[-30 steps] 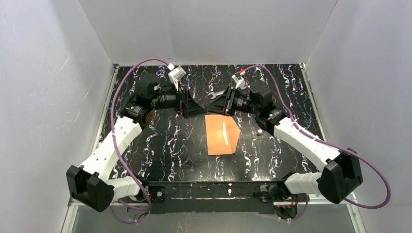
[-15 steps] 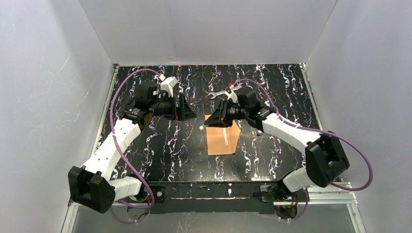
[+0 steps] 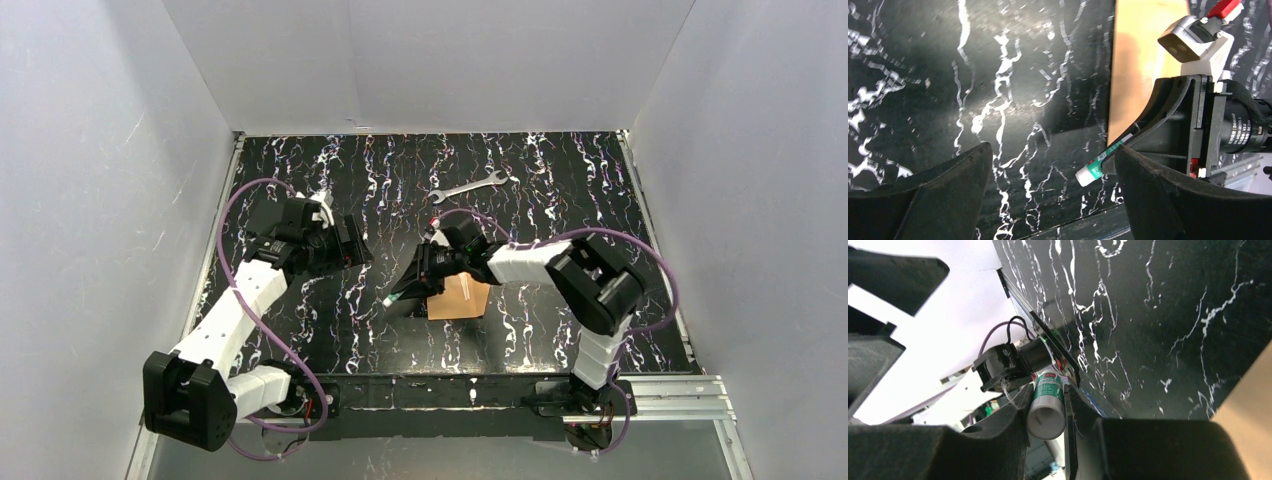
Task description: Place the letter into the envelope and seal it
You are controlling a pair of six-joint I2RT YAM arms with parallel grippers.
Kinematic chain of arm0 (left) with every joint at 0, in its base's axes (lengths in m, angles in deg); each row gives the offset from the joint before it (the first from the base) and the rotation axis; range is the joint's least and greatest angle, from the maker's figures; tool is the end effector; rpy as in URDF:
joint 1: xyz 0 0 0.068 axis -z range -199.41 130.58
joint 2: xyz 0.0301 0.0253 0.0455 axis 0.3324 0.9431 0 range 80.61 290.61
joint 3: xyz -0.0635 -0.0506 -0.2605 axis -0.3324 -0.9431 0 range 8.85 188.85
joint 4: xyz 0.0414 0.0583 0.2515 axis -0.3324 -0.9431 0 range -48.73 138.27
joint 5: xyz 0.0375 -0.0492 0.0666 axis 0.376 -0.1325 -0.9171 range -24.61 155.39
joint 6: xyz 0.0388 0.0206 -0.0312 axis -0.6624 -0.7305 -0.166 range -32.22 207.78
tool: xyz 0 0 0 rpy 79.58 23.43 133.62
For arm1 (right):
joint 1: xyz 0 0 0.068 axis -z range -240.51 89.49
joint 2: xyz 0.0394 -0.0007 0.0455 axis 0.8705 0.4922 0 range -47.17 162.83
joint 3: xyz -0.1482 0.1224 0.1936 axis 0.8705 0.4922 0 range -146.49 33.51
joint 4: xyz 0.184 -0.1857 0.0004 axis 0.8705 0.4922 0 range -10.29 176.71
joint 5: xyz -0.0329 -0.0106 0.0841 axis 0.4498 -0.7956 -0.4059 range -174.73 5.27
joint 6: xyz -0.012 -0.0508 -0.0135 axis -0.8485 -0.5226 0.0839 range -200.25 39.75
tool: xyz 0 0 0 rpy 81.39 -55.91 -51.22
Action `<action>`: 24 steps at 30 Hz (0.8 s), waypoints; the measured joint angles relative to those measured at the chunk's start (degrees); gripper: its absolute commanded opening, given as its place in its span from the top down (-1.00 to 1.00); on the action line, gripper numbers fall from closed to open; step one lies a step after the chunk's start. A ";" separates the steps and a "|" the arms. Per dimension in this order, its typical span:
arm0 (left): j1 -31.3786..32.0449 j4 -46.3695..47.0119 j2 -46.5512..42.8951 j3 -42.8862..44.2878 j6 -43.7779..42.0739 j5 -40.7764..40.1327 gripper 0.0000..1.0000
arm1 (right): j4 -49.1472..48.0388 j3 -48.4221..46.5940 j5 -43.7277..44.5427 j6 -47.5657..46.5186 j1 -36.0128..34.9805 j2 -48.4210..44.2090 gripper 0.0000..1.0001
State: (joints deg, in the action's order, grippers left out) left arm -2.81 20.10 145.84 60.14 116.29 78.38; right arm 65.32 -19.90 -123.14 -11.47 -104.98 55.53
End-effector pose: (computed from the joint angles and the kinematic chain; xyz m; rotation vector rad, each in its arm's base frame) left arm 0.2298 -0.0771 0.2796 -0.1265 2.3715 -0.6534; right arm 0.2463 0.2728 0.1661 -0.0864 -2.6666 -1.6464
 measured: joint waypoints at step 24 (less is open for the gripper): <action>-1.86 3.34 19.08 -3.10 4.02 0.15 -0.11 | 6.43 -7.58 4.17 8.76 -1.51 10.01 0.43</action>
State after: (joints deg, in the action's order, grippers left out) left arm -4.67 23.45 164.92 57.03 120.32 78.54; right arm 71.75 -27.48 -118.97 -2.71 -106.49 65.54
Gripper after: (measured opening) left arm 0.685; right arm 0.309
